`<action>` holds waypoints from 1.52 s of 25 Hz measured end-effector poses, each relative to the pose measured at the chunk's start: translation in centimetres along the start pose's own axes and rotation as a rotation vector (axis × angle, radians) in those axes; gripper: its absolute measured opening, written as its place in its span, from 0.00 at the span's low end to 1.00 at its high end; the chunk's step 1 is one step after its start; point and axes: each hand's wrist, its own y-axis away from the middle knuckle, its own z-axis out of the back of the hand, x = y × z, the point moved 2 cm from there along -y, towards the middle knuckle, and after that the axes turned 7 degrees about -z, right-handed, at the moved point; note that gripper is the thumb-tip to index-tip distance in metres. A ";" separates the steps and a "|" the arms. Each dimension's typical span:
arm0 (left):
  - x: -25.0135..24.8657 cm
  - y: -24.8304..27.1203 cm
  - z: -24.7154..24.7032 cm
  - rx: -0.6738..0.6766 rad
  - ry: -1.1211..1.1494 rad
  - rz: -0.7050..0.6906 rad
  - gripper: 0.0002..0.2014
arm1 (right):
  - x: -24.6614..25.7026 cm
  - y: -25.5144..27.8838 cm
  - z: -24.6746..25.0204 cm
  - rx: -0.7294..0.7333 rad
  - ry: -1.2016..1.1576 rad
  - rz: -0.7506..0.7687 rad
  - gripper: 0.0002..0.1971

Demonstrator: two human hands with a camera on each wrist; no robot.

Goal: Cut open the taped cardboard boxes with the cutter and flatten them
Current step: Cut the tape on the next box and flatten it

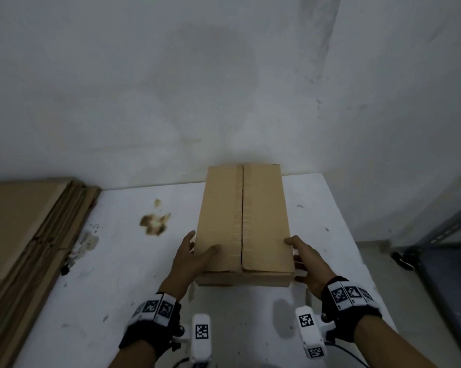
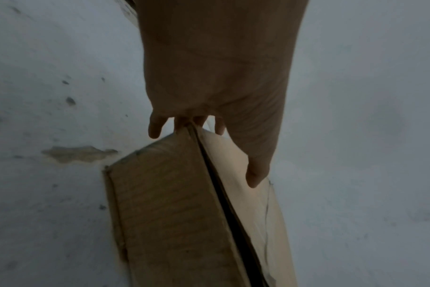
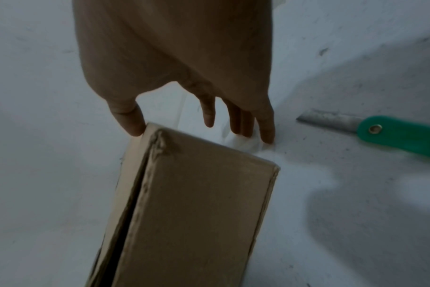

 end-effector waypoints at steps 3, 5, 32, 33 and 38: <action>-0.7 -0.2 -1.5 0.004 -0.099 -0.042 0.48 | 0.2 1.1 -0.6 0.052 -0.004 0.000 0.26; -0.7 0.0 -1.9 -0.007 -0.180 -0.062 0.49 | 0.0 1.3 -0.9 0.062 -0.032 -0.002 0.22; -7.5 5.2 -1.5 0.387 0.626 0.069 0.21 | 1.5 6.3 -5.1 0.152 0.162 0.093 0.47; -6.9 5.3 -0.9 0.365 0.694 0.082 0.20 | 1.8 6.5 -5.1 0.146 0.188 0.116 0.44; -2.1 4.9 3.3 0.228 0.754 0.144 0.20 | 0.5 4.9 -3.5 -0.051 0.375 0.177 0.39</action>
